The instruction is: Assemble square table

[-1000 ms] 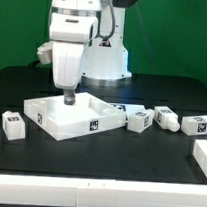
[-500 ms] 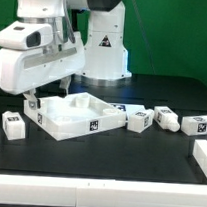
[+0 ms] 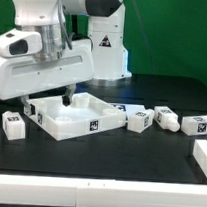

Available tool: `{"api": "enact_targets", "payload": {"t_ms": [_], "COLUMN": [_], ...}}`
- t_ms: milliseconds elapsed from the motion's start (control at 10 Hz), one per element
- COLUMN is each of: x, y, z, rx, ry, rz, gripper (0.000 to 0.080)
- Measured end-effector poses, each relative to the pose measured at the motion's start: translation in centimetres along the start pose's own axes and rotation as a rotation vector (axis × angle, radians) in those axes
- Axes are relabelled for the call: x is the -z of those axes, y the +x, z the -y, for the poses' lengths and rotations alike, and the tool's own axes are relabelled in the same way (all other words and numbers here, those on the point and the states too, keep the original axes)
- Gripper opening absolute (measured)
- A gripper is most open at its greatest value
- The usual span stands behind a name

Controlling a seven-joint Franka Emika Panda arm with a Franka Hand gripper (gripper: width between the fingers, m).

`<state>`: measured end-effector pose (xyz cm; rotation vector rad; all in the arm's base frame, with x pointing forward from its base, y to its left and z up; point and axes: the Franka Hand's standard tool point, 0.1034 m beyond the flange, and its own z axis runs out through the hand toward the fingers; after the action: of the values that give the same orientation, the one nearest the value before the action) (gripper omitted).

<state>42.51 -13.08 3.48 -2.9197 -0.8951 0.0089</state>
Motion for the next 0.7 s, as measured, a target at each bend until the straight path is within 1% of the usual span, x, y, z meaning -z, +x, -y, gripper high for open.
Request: {"api": "enact_targets", "payload": {"t_ms": [100,200,400,600,700], "x": [-0.5,-1.3,-2.5,-2.7,-2.7], "y": [0.0,0.0,-0.2,-0.3,-0.3], "z": [-0.1,0.1,0.2,0.2,0.2], "rx": [-0.003,-0.001,0.009,0.012,0.012], "ry": [-0.006,-0.004,-0.008,-0.008,-0.008], "rz": [-0.008,-0.01,-0.019,-0.019,-0.019], "gripper": [0.0649,0.0649,0.0649,0.0649,0.0562]}}
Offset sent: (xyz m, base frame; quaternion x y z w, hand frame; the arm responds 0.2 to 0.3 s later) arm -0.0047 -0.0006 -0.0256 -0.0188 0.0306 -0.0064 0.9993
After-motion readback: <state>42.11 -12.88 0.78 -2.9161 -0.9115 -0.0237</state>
